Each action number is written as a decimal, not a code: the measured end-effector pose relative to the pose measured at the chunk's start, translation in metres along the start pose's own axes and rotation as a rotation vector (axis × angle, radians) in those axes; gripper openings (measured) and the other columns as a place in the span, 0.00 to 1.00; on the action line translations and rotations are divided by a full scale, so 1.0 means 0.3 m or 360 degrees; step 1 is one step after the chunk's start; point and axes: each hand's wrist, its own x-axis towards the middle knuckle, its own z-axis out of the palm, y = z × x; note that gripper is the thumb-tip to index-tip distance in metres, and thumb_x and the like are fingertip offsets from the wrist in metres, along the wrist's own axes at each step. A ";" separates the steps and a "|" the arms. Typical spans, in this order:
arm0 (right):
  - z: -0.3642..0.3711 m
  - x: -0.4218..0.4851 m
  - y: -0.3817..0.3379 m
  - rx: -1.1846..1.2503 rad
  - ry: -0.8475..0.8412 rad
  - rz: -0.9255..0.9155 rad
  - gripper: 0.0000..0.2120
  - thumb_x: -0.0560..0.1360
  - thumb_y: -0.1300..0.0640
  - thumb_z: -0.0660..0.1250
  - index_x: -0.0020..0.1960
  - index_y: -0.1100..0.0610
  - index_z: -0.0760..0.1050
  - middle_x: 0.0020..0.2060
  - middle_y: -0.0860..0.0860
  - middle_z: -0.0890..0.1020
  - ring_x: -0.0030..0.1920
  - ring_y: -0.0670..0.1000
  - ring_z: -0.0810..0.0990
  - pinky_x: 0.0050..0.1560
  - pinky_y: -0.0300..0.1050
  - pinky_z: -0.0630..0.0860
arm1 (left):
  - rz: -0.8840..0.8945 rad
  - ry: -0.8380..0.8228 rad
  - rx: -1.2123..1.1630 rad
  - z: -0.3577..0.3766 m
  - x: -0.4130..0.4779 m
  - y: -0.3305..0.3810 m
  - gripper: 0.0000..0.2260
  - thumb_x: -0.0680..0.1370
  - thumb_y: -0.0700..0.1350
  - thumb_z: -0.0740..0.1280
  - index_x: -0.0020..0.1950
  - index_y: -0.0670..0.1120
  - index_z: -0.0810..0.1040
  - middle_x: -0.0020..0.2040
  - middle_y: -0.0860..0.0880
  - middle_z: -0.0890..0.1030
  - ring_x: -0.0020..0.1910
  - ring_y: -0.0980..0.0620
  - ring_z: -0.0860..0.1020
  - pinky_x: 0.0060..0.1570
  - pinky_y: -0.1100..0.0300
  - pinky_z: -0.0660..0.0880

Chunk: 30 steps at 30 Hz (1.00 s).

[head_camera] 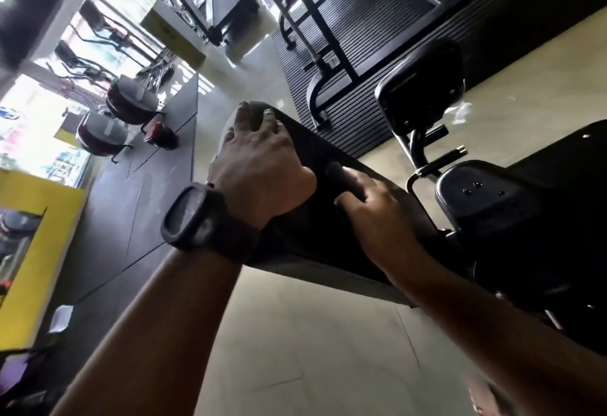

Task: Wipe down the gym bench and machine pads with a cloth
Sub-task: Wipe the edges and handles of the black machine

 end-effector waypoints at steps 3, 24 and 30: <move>0.008 -0.074 -0.019 -0.0046 -0.0082 -0.0105 0.34 0.68 0.42 0.56 0.75 0.36 0.67 0.76 0.44 0.66 0.72 0.53 0.68 0.73 0.51 0.66 | -0.0081 -0.0054 0.0030 -0.008 0.004 0.021 0.37 0.80 0.53 0.59 0.83 0.42 0.47 0.84 0.47 0.44 0.81 0.42 0.36 0.79 0.48 0.42; 0.006 0.294 -0.005 -0.0275 -0.0147 -0.0145 0.27 0.80 0.46 0.61 0.78 0.38 0.62 0.77 0.49 0.65 0.71 0.60 0.69 0.68 0.53 0.67 | -0.0160 -0.0119 0.0442 -0.009 0.064 0.054 0.33 0.84 0.57 0.50 0.83 0.44 0.42 0.84 0.46 0.40 0.81 0.39 0.35 0.80 0.45 0.43; 0.015 0.211 -0.048 -0.0141 -0.0215 -0.0447 0.27 0.79 0.50 0.64 0.76 0.36 0.65 0.78 0.42 0.62 0.72 0.53 0.66 0.64 0.44 0.64 | -0.0166 -0.0128 0.0447 -0.010 0.074 0.061 0.32 0.84 0.55 0.48 0.83 0.44 0.41 0.83 0.46 0.39 0.80 0.40 0.34 0.80 0.44 0.45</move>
